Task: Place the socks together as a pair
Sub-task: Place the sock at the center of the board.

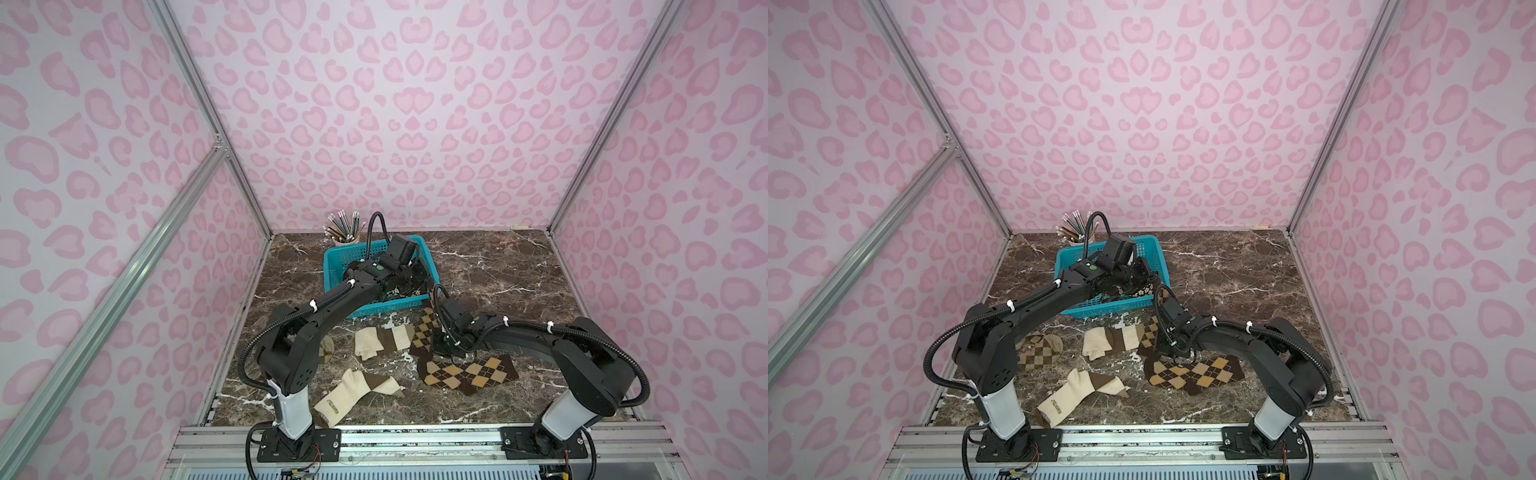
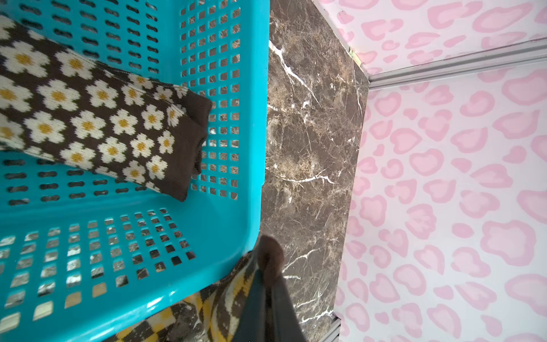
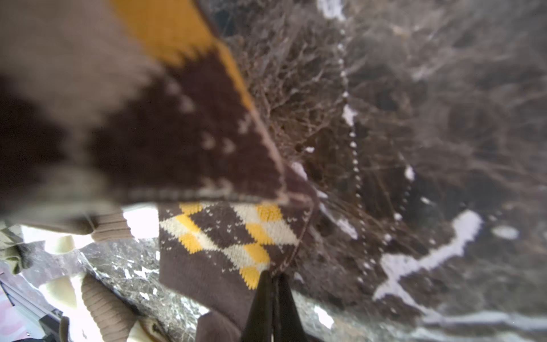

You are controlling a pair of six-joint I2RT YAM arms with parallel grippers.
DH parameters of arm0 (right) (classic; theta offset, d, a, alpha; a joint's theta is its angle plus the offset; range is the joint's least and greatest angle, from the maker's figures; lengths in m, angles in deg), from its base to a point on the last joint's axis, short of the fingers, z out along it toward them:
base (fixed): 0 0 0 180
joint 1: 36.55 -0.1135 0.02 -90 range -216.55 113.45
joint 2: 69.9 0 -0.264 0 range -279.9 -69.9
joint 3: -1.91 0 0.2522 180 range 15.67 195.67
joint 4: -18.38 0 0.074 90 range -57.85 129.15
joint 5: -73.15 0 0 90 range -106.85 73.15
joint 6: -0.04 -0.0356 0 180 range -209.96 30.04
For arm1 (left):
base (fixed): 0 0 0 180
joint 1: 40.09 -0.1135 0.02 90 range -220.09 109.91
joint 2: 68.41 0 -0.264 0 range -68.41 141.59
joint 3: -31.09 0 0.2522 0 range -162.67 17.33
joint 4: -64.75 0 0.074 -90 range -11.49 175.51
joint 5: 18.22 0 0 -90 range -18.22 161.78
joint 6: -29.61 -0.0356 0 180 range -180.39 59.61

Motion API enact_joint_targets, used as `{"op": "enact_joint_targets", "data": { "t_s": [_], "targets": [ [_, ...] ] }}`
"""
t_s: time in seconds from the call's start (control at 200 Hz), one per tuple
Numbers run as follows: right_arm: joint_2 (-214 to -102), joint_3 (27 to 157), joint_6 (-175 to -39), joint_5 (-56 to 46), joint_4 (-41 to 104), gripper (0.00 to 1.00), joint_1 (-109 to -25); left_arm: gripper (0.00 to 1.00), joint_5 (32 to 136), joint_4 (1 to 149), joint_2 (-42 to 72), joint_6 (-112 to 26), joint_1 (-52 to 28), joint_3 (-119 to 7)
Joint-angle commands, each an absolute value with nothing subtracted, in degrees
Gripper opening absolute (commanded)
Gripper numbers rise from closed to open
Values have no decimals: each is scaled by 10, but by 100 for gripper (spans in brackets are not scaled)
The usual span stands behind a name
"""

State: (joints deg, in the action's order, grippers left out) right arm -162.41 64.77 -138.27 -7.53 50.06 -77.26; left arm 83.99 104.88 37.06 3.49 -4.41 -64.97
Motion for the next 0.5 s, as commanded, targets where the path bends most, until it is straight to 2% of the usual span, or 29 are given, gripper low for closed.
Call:
{"op": "enact_joint_targets", "data": {
  "t_s": [0.0, 0.205, 0.37, 0.495],
  "targets": [
    [-1594, 661, -1348, -94, 541, 0, -767, 3, 844, 1022, 350, 29, -47, -645],
    [-1518, 667, -1296, -53, 612, 0, -763, 3, 870, 1006, 303, 52, -47, -614],
    [-1454, 676, -1240, -2, 723, 0, -756, 3, 874, 1027, 258, 77, -34, -590],
    [-1409, 673, -1202, 59, 807, 0, -714, 3, 865, 1068, 219, 124, -18, -567]
  ]
}}
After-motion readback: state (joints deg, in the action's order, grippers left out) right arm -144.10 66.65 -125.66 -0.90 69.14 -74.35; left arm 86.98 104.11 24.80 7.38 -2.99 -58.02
